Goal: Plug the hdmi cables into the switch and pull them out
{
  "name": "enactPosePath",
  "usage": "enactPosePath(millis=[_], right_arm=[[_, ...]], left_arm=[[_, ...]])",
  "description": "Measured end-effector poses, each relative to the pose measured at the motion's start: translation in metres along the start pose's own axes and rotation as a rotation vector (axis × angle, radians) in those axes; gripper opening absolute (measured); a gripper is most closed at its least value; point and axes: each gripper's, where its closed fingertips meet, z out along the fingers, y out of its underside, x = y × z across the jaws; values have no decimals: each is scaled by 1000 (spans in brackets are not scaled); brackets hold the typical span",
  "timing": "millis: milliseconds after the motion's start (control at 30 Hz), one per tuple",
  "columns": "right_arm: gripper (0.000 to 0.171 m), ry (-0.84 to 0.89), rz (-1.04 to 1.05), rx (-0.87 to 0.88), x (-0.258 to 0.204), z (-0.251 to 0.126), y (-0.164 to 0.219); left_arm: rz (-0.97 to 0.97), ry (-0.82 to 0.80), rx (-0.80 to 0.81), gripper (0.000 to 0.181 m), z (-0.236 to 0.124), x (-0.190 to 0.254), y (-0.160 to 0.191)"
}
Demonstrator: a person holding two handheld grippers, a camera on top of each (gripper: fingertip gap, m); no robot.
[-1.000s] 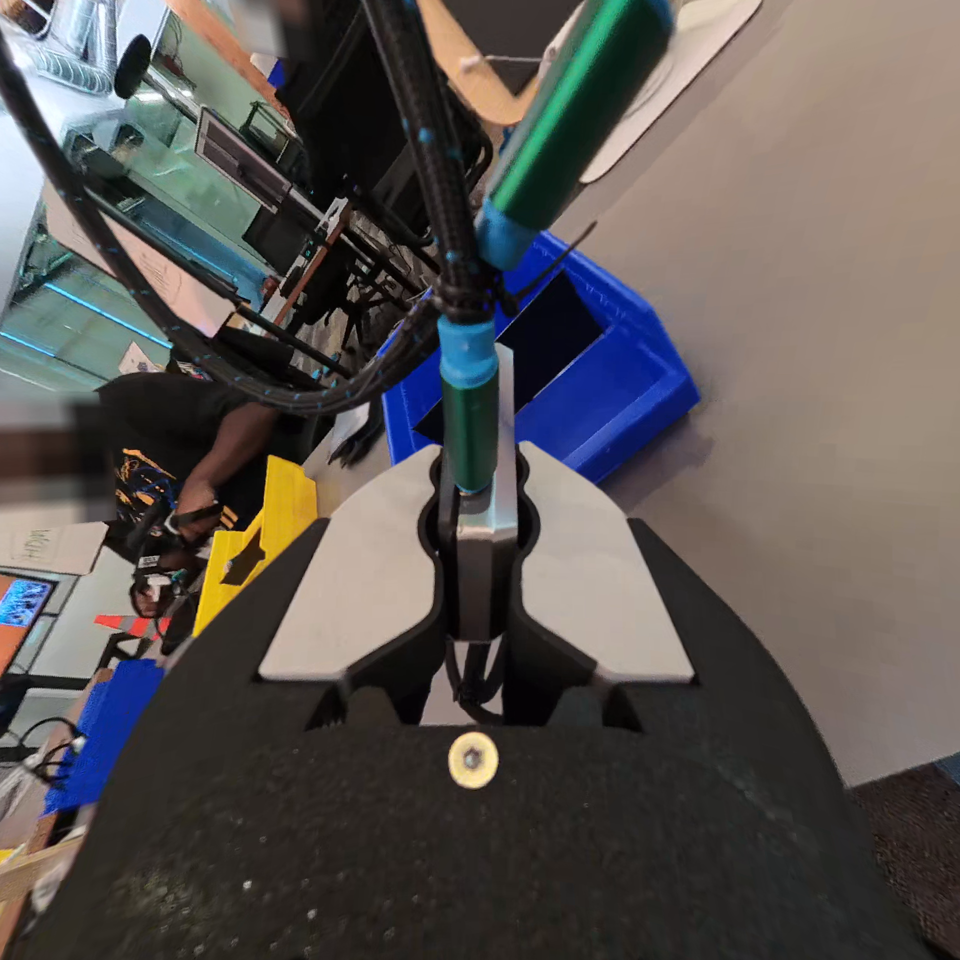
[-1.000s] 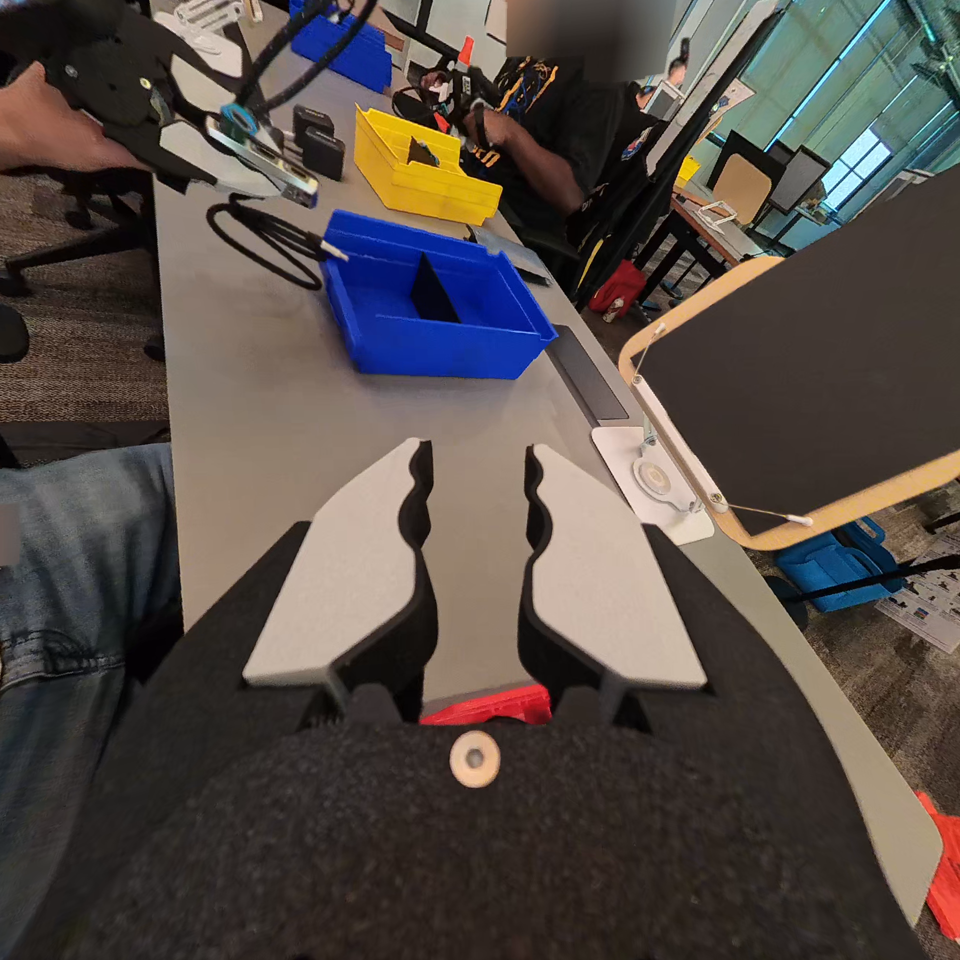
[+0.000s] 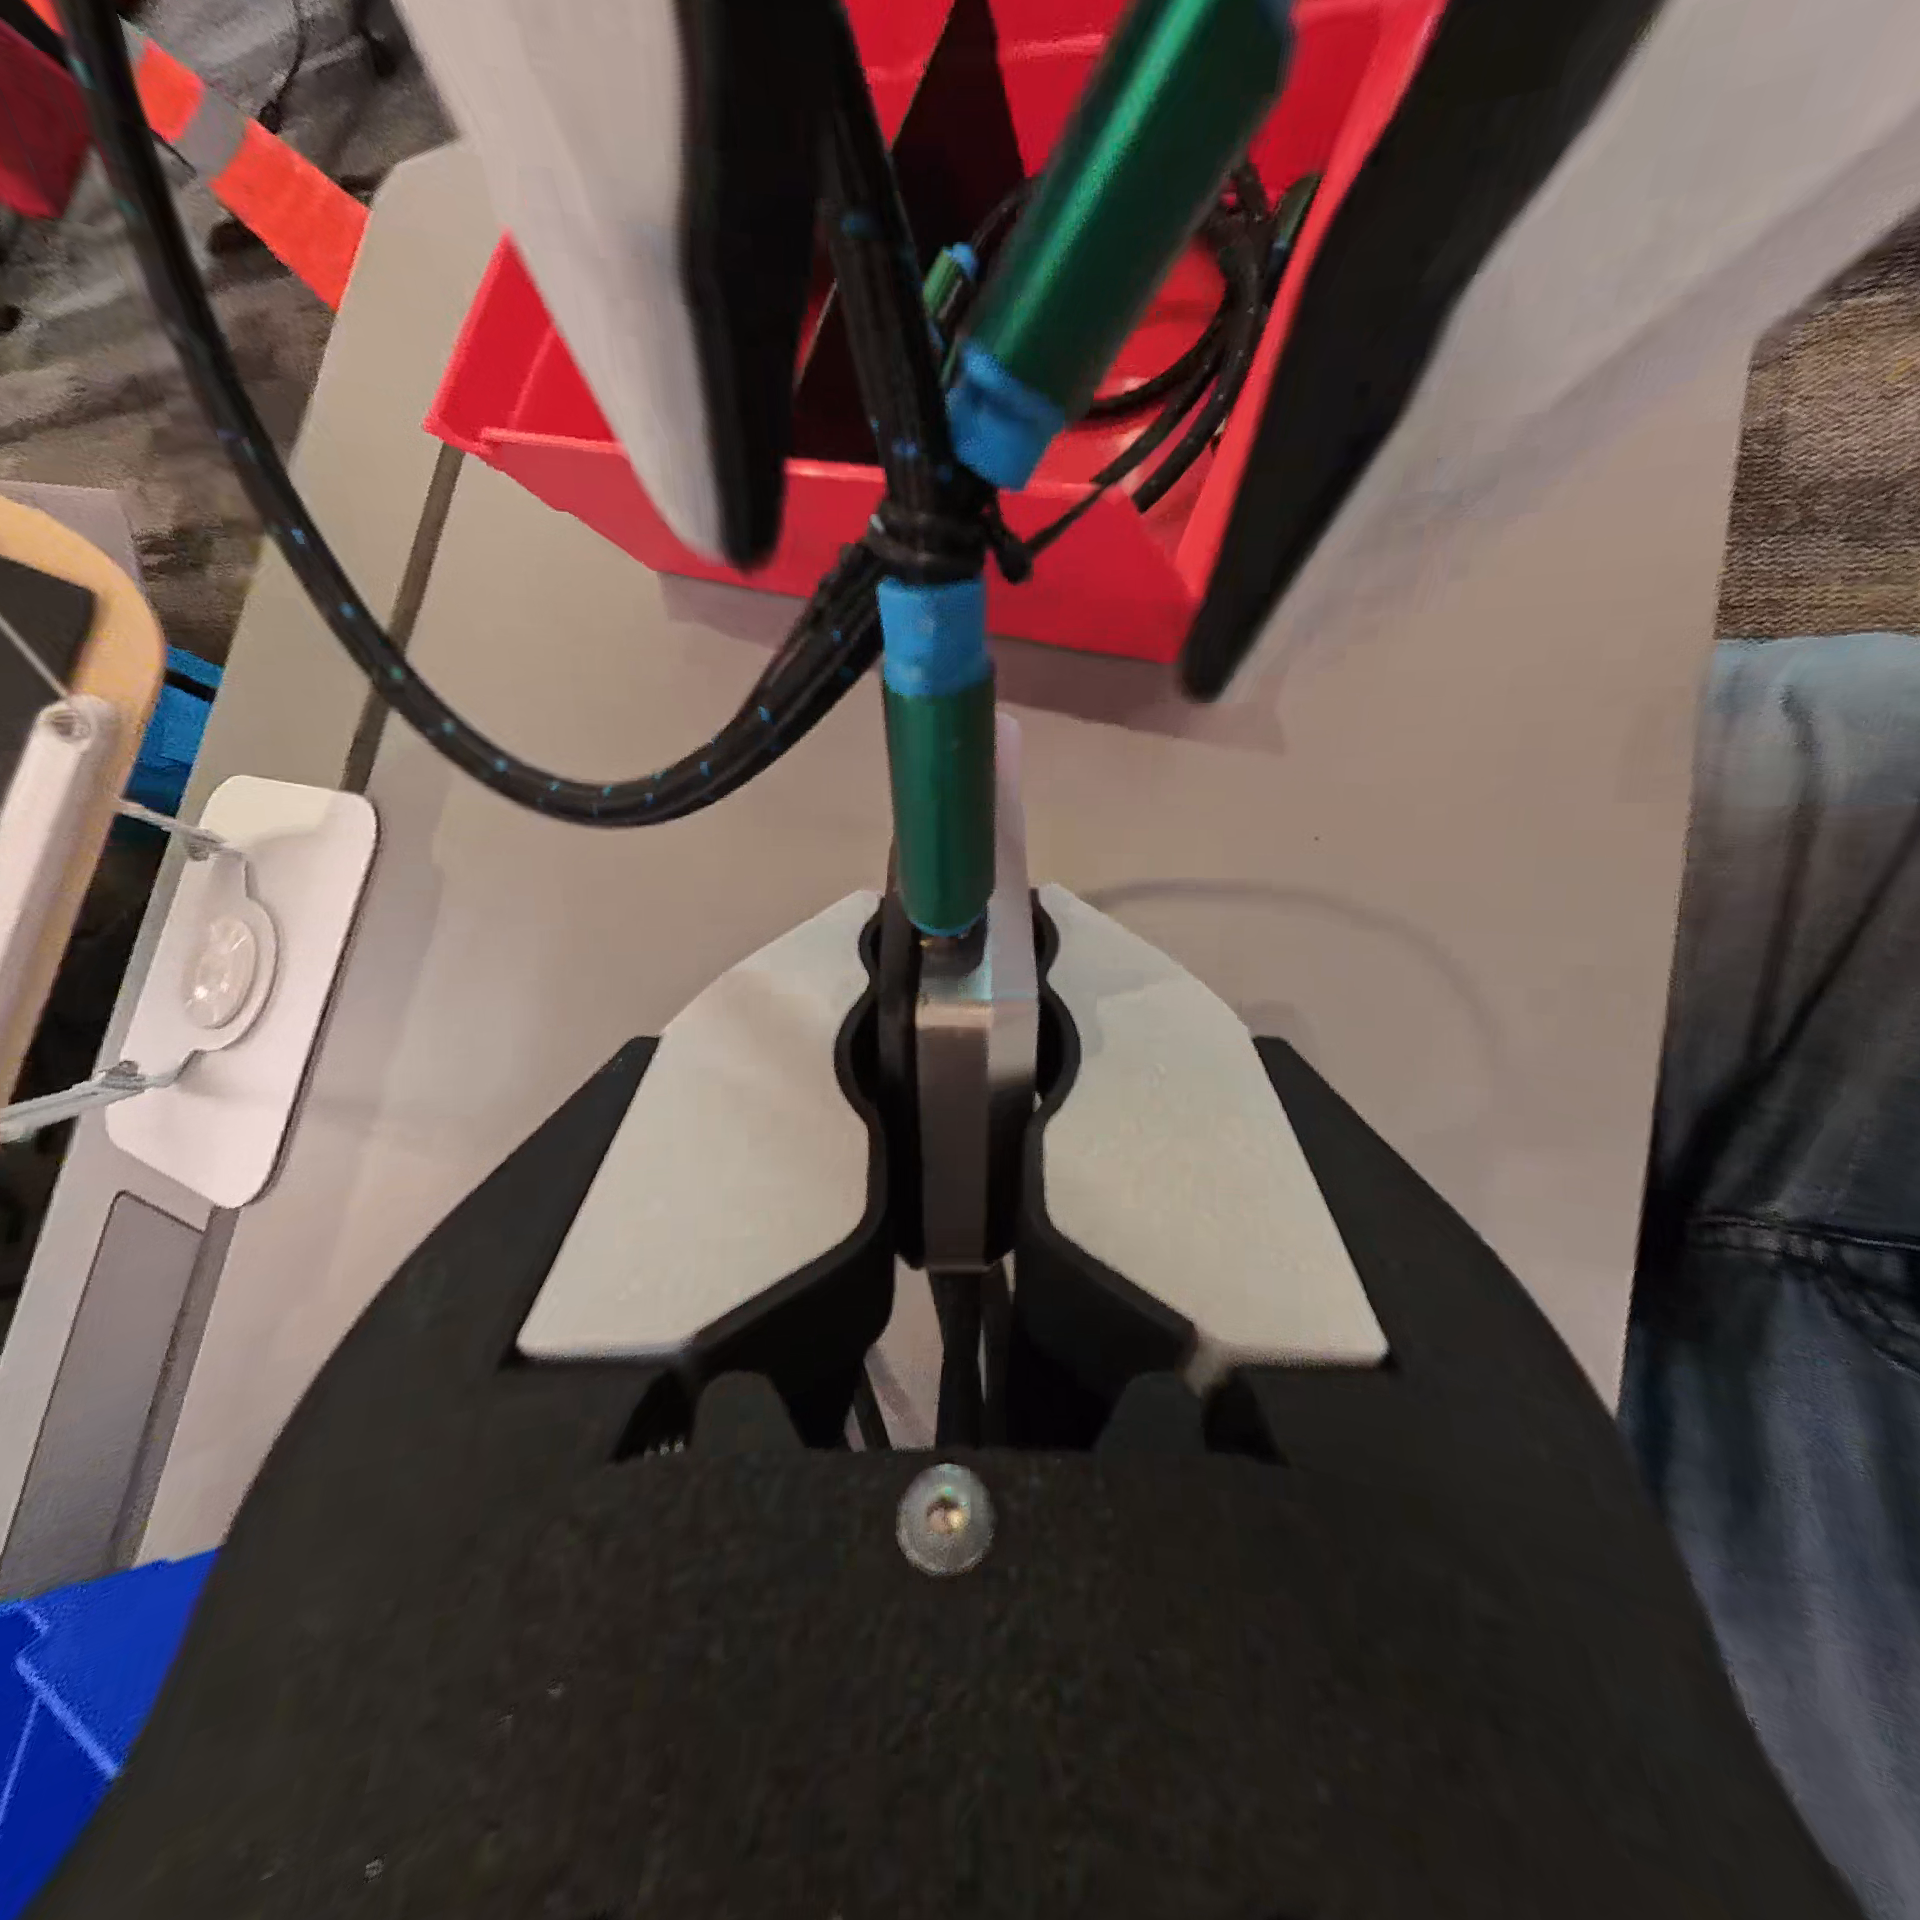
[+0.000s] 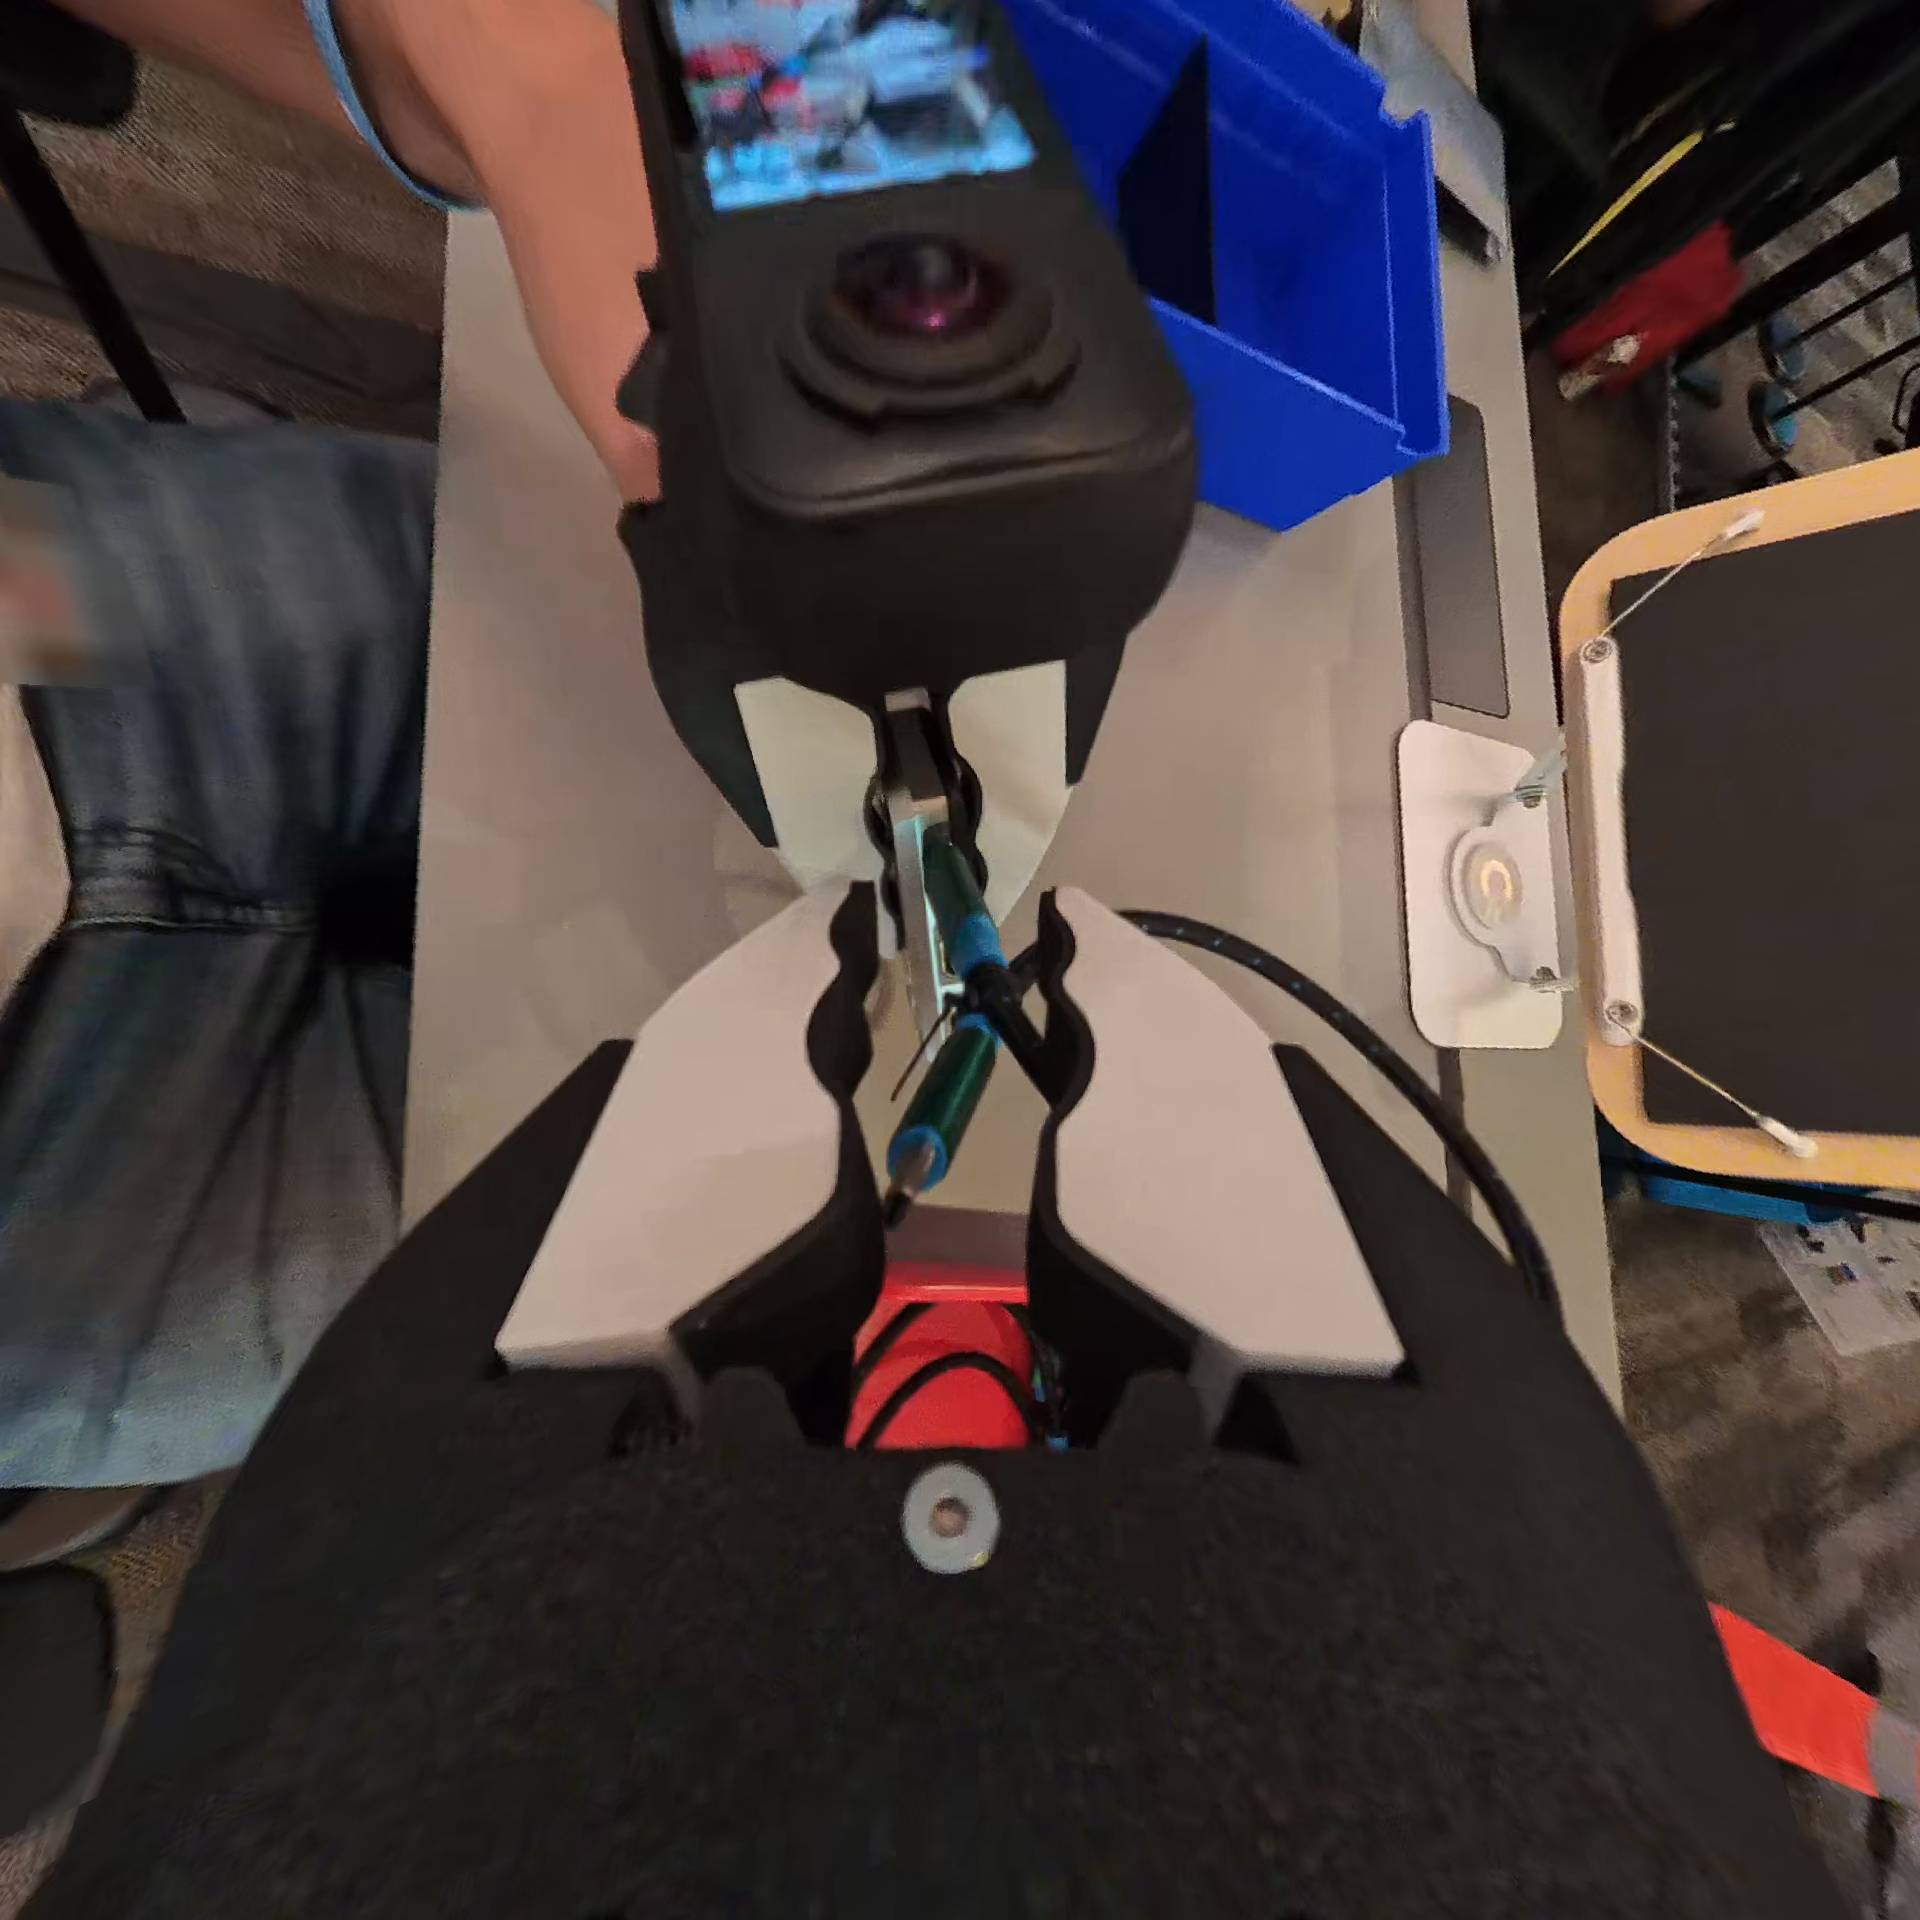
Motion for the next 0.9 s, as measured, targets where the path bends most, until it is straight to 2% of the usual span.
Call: enactPosePath(millis=[233,367,467,533,633,700,800,833,900], right_arm=[[25,-21,-113,-222,3,35,38],[23,-34,-110,-250,8,50,51],[22,-131,3,-108,7,54,47],[20,-208,54,-86,3,57,50],[10,-158,6,-71,9,55,49],[2,-92,59,101,19,32,28],[14,34,211,394,39,-19,14],[20,46,282,431,42,-28,20],[36,36,425,382,40,-19,40]], left_arm=[[-51,86,-33,22,18,2,22],[-54,135,-16,22,26,8,28],[-66,169,-11,22,28,10,33],[-53,164,-35,23,32,11,38],[-66,121,-23,22,32,2,37],[-91,108,34,22,27,-9,32],[-141,88,131,22,15,-23,27],[-154,74,174,22,11,-28,23],[-169,24,246,22,5,-36,17]])
